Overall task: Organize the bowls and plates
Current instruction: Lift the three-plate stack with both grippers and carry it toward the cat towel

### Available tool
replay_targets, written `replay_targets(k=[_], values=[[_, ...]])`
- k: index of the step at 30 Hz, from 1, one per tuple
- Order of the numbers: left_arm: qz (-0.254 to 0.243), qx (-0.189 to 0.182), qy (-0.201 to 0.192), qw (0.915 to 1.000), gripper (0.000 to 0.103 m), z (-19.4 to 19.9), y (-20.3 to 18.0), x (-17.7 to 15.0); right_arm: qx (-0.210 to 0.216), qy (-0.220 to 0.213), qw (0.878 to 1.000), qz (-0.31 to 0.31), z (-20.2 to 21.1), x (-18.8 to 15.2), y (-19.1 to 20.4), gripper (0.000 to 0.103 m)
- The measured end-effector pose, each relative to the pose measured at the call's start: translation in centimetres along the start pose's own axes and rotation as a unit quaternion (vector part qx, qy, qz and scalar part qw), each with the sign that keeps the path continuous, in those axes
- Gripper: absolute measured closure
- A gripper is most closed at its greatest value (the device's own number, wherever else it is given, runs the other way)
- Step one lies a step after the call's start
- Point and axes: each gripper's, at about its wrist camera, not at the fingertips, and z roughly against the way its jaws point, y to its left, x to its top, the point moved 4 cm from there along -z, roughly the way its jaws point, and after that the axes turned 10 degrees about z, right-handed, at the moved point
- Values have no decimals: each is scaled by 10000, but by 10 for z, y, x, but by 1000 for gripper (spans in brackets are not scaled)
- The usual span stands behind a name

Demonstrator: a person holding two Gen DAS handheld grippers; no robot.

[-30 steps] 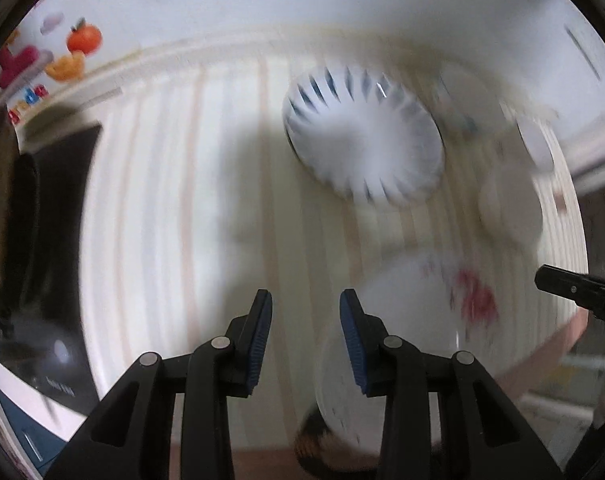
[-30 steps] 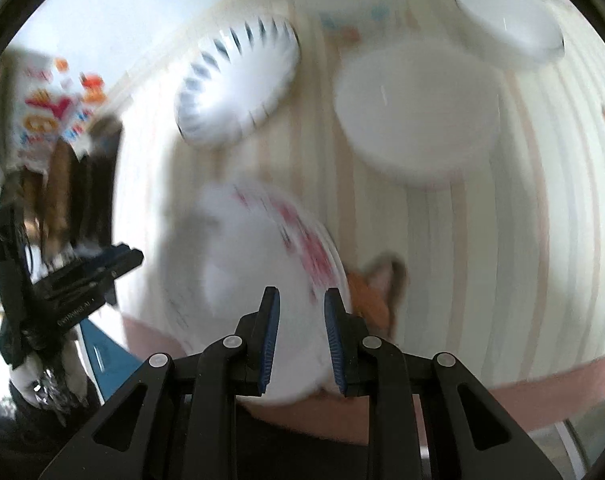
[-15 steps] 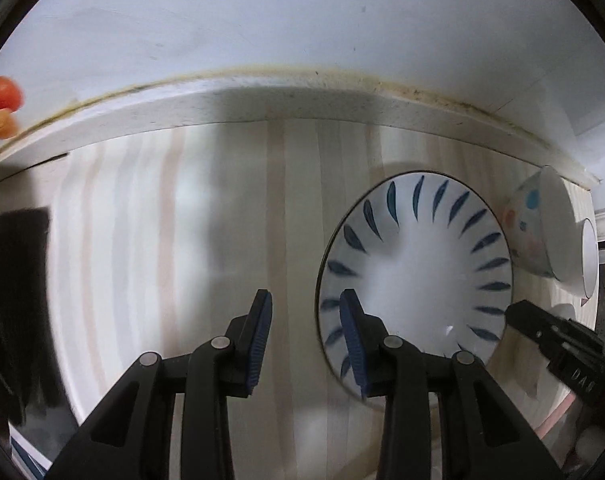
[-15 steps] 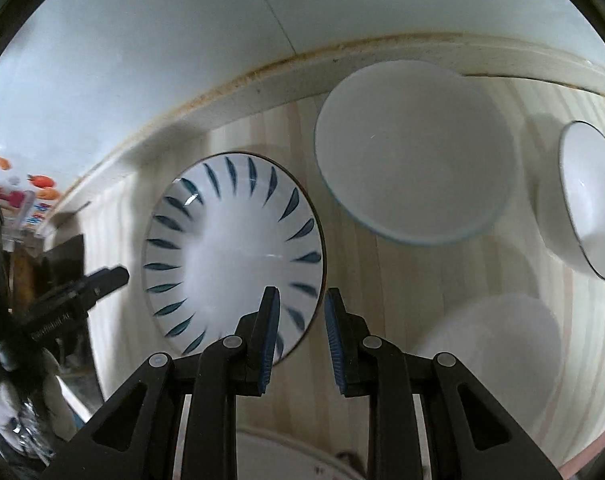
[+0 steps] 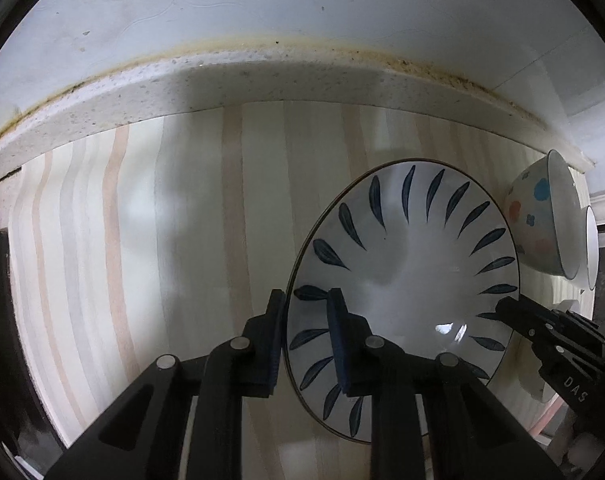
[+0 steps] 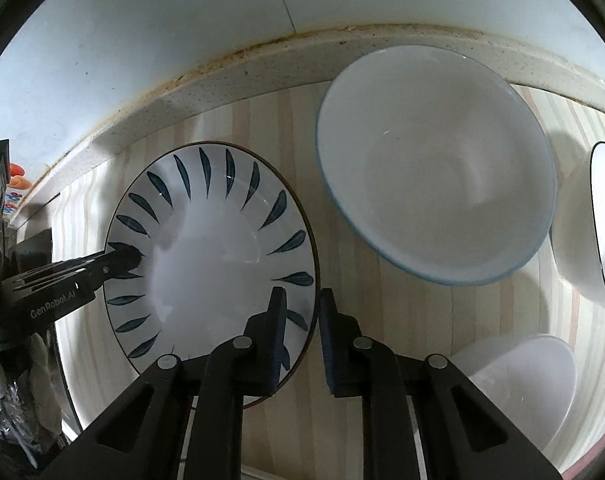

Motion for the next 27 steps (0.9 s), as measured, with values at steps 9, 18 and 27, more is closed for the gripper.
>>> replay_targets(k=[9,18,27], values=[[-83,107,-206,9997,84,29,-4,-19,84,-38,9998,159,19,-4,10,85],[-186,65,-422,9989,84,74,-2,-52,258,-223,9989,333,64,-19,20,85],[-345,0,-603,9976,84,111,-11,-95,309,-325,9974,568,108,-67,29,85]])
